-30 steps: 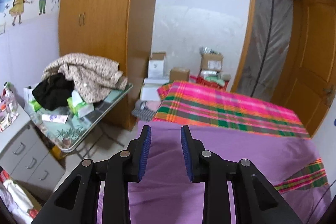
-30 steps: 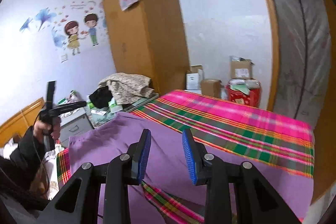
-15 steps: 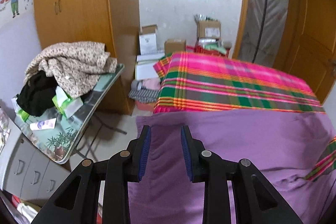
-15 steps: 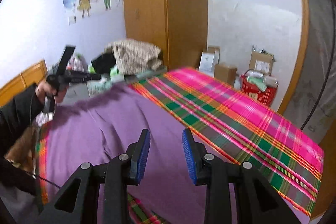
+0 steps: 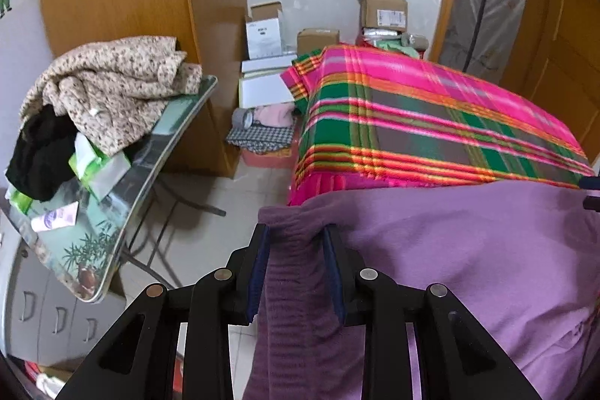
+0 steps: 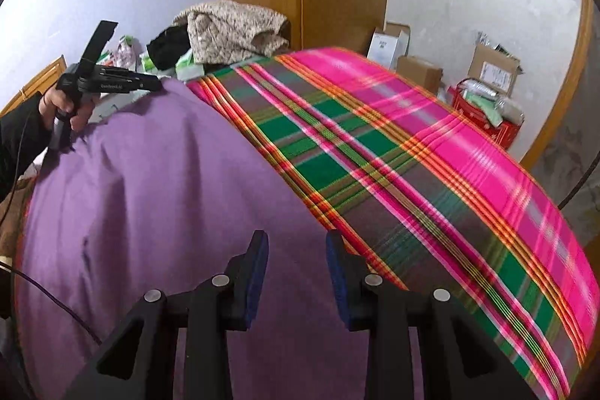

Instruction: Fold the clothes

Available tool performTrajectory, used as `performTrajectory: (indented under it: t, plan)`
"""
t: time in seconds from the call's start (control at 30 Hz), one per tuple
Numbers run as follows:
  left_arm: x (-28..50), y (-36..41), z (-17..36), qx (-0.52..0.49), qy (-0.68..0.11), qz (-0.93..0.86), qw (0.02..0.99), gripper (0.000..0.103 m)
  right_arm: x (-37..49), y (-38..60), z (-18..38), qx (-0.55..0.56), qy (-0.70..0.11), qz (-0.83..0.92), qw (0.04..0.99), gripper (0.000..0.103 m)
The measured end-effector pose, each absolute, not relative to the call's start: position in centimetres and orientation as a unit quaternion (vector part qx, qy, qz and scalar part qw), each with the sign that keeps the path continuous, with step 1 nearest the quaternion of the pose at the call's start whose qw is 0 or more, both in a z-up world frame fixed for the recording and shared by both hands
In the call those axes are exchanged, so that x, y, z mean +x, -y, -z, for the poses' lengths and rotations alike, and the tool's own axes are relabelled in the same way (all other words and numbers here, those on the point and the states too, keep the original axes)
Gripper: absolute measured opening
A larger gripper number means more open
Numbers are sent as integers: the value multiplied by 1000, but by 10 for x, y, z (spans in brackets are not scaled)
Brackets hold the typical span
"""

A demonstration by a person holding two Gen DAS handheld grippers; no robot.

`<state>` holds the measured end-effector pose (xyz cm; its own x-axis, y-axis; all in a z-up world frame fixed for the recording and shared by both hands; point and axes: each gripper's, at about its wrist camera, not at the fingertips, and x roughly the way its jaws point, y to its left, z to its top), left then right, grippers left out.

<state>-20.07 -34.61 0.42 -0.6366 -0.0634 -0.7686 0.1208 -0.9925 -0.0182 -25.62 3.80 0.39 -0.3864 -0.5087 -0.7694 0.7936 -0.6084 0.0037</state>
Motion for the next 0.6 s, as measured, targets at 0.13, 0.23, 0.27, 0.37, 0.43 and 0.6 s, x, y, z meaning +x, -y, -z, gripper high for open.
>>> performTrajectory:
  t: [0.13,0.23,0.27,0.37,0.43,0.6]
  plan:
    - [-206,346,3,427,-36,903,37,31,-271,-37,7,395,-180,807,401,32]
    - [-211,346,5,432,-34,901,31,35,-279,-36,15,406,-179,801,401,32]
    - [-212,346,5,433,-33,900,31,35,-281,-36,17,410,-180,800,400,32]
    - [-214,348,2,431,-39,901,32,35,-285,-36,20,413,-174,799,401,32]
    - [-214,354,1,426,-49,903,39,35,-286,-37,21,414,-170,800,400,33]
    - [-217,361,4,430,-76,898,51,43,-289,-38,21,415,-165,801,398,33]
